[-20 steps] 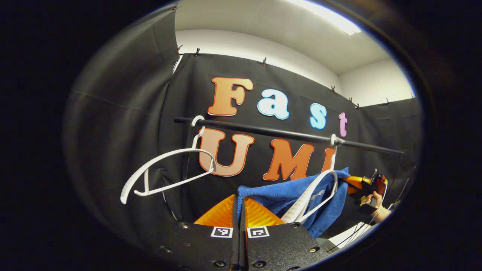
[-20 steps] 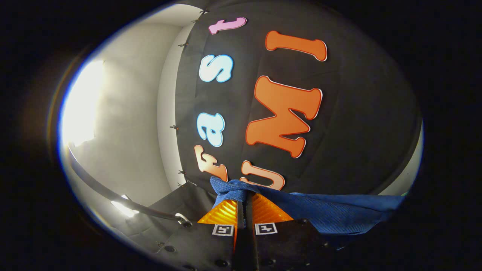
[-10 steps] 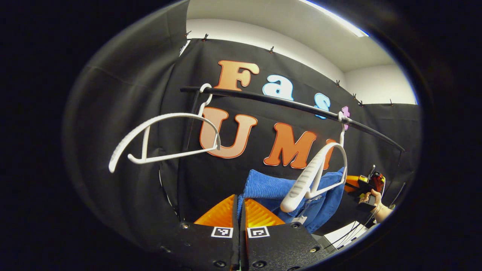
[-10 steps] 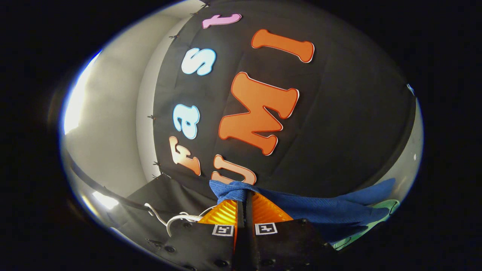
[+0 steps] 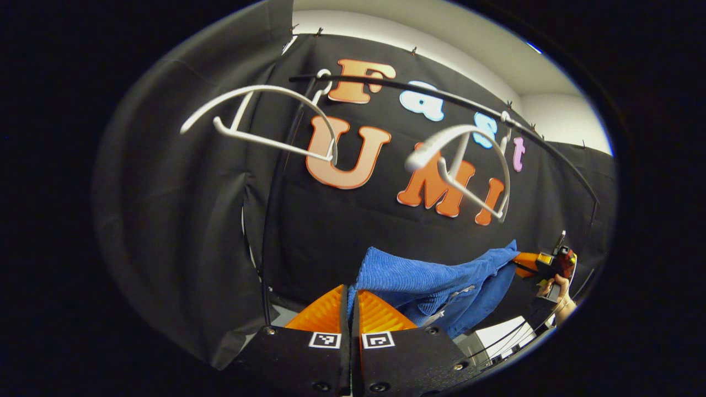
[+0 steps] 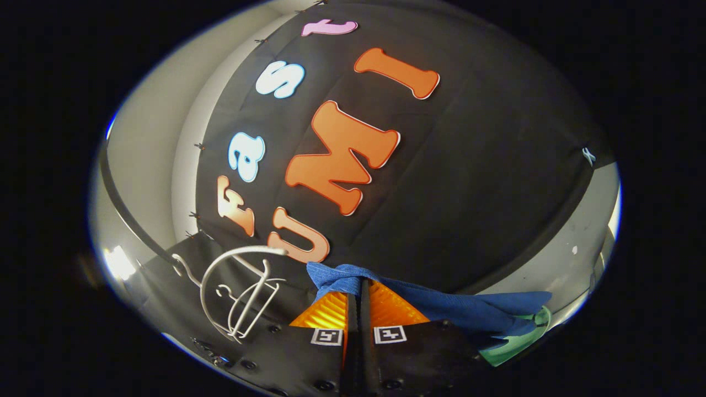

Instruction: Grasp the clothes on the hanger with both hands and then place them into the laundry hamper below.

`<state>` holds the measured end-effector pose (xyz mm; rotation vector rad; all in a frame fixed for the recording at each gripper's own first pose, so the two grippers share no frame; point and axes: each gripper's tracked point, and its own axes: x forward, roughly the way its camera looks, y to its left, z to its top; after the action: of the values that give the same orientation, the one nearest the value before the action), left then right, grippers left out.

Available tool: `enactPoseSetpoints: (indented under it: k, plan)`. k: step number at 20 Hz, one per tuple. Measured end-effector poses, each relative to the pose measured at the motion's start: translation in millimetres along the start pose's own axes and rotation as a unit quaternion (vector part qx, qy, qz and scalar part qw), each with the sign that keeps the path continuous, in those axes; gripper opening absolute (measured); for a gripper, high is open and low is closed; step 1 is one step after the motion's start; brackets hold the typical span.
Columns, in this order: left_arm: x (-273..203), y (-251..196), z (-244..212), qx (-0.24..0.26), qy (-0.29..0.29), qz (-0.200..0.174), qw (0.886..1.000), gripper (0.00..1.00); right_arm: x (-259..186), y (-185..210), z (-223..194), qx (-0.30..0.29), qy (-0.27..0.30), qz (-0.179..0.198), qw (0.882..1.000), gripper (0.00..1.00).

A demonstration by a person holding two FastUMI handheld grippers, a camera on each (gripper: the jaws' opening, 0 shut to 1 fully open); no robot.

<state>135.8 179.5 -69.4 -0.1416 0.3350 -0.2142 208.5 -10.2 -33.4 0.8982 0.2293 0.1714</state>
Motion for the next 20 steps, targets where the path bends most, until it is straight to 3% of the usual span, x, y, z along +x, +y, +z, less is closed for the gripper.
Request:
enactPoseSetpoints:
  k: [3,6,13,20]
  plan:
    - [9.6,-2.5,-36.2,-0.008,0.035,0.016,0.999,0.01,-13.8,-22.7,-18.4,-0.039,-0.02,-0.031,0.999,0.07]
    - [25.6,-13.8,-56.3,0.02,0.06,0.022,0.998,0.0,-23.7,-46.1,-38.7,-0.054,-0.026,-0.06,0.996,0.07]
    - [50.2,-81.1,-106.0,0.047,0.117,-0.033,0.991,0.01,-32.4,-80.2,-96.2,-0.085,0.013,-0.109,0.99,0.07]
    - [78.0,-124.6,-165.0,0.056,0.179,-0.068,0.98,0.01,-22.0,-117.5,-164.9,-0.126,0.077,-0.16,0.976,0.07]
